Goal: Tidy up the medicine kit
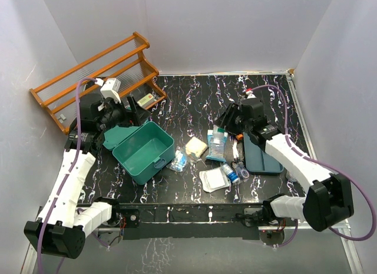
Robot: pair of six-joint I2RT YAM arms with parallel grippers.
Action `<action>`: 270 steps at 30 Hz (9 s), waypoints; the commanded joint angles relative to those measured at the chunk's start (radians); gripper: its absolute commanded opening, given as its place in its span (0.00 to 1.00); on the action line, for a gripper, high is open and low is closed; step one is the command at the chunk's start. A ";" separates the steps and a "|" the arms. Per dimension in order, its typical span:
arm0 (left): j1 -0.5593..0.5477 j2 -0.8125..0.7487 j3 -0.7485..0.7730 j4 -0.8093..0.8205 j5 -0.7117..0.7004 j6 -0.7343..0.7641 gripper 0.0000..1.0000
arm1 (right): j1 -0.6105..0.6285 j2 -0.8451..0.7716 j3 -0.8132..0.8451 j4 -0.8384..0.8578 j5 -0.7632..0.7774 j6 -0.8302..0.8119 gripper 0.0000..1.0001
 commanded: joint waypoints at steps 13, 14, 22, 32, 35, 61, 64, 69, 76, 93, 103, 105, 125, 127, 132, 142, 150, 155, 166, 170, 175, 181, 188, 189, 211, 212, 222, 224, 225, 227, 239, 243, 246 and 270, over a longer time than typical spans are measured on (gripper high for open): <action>-0.213 -0.049 -0.319 0.643 -0.015 -0.348 0.99 | 0.171 0.046 0.005 0.460 0.007 0.941 0.39; -0.253 -0.043 -0.332 0.656 -0.070 -0.316 0.99 | 0.178 0.060 0.024 0.436 0.008 0.960 0.39; -0.402 0.066 -0.404 0.880 -0.252 -0.237 0.92 | 0.220 0.129 0.114 0.303 0.028 1.074 0.37; -0.518 0.181 -0.422 1.035 -0.388 -0.205 0.84 | 0.249 0.169 0.191 0.147 0.026 1.133 0.40; -0.539 0.219 -0.403 1.038 -0.424 -0.201 0.72 | 0.250 0.173 0.193 0.136 0.025 1.145 0.41; -0.376 0.278 0.046 0.211 0.111 -0.223 0.34 | -0.020 -0.188 -0.129 0.566 -0.623 -0.397 0.94; -0.376 0.290 0.098 0.151 0.193 -0.279 0.34 | -0.007 -0.213 -0.133 0.552 -0.664 -0.507 0.94; -0.376 0.294 0.111 0.177 0.316 -0.378 0.34 | 0.044 -0.203 -0.091 0.485 -0.713 -0.673 0.95; -0.374 0.300 0.138 0.193 0.406 -0.440 0.36 | 0.112 -0.142 -0.022 0.385 -0.690 -0.843 0.84; -0.375 0.312 0.136 0.151 0.414 -0.472 0.38 | 0.169 -0.041 0.033 0.401 -0.649 -0.876 0.63; -0.374 0.259 0.060 0.295 0.308 -0.543 0.65 | 0.174 -0.047 -0.005 0.520 -0.640 -0.690 0.37; -0.375 0.224 0.012 0.356 0.234 -0.564 0.68 | 0.182 -0.058 -0.045 0.628 -0.625 -0.589 0.37; -0.375 0.105 -0.218 0.623 0.013 -0.636 0.61 | 0.275 0.020 -0.052 0.730 -0.322 -0.234 0.34; -0.375 0.100 -0.232 0.627 0.014 -0.639 0.62 | 0.277 0.029 -0.048 0.727 -0.312 -0.221 0.35; -0.374 0.098 -0.239 0.601 0.002 -0.634 0.48 | 0.279 0.040 -0.043 0.721 -0.324 -0.225 0.41; -0.375 0.084 -0.213 0.510 -0.121 -0.559 0.37 | 0.281 -0.010 -0.098 0.690 -0.344 -0.293 0.74; -0.375 0.012 -0.159 0.181 -0.443 -0.440 0.37 | 0.282 0.012 -0.055 0.414 -0.210 -0.263 0.72; -0.370 -0.020 -0.162 -0.004 -0.599 -0.419 0.37 | 0.295 0.158 -0.042 0.356 -0.262 -0.166 0.52; -0.358 0.009 -0.246 -0.043 -0.575 -0.455 0.37 | 0.391 0.413 0.011 0.362 -0.147 -0.104 0.37; -0.357 0.041 -0.260 -0.047 -0.556 -0.489 0.36 | 0.423 0.474 0.022 0.303 -0.076 -0.126 0.42; -0.357 0.045 -0.316 0.006 -0.506 -0.529 0.36 | 0.493 0.510 0.014 0.200 0.058 -0.168 0.44; -0.357 0.043 -0.359 0.040 -0.482 -0.559 0.36 | 0.523 0.477 -0.033 0.061 0.187 -0.196 0.33; -0.357 0.056 -0.379 0.070 -0.441 -0.586 0.36 | 0.523 0.364 -0.070 -0.031 0.254 -0.216 0.18; -0.357 0.058 -0.382 0.075 -0.435 -0.588 0.36 | 0.523 0.344 -0.082 -0.027 0.251 -0.217 0.17; -0.356 0.141 -0.419 0.165 -0.389 -0.693 0.37 | 0.522 0.020 0.005 0.101 0.387 -0.087 0.41; -0.356 0.147 -0.429 0.186 -0.380 -0.716 0.37 | 0.522 0.013 -0.008 0.128 0.411 -0.068 0.41; -0.357 0.298 -0.465 0.395 -0.345 -0.806 0.34 | 0.516 0.032 -0.018 0.133 0.627 0.027 0.45; -0.357 0.330 -0.425 0.372 -0.344 -0.783 0.35 | 0.516 0.028 -0.008 0.100 0.676 0.031 0.45; -0.357 0.348 -0.401 0.353 -0.342 -0.766 0.36 | 0.515 0.025 -0.002 0.088 0.690 0.033 0.45; -0.358 0.394 -0.369 0.322 -0.340 -0.750 0.39 | 0.514 0.019 0.002 0.077 0.697 0.027 0.46; -0.389 0.317 -0.259 0.093 -0.394 -0.657 0.62 | 0.510 0.122 0.161 0.085 0.380 -0.190 0.62; -0.387 0.258 -0.239 0.006 -0.454 -0.650 0.64 | 0.502 0.182 0.208 0.097 0.266 -0.209 0.68; -0.385 0.204 -0.226 -0.037 -0.500 -0.638 0.64 | 0.493 0.227 0.241 0.116 0.153 -0.244 0.68; -0.360 0.287 -0.158 0.034 -0.507 -0.330 0.61 | 0.471 0.388 0.341 -0.082 0.337 -0.246 0.40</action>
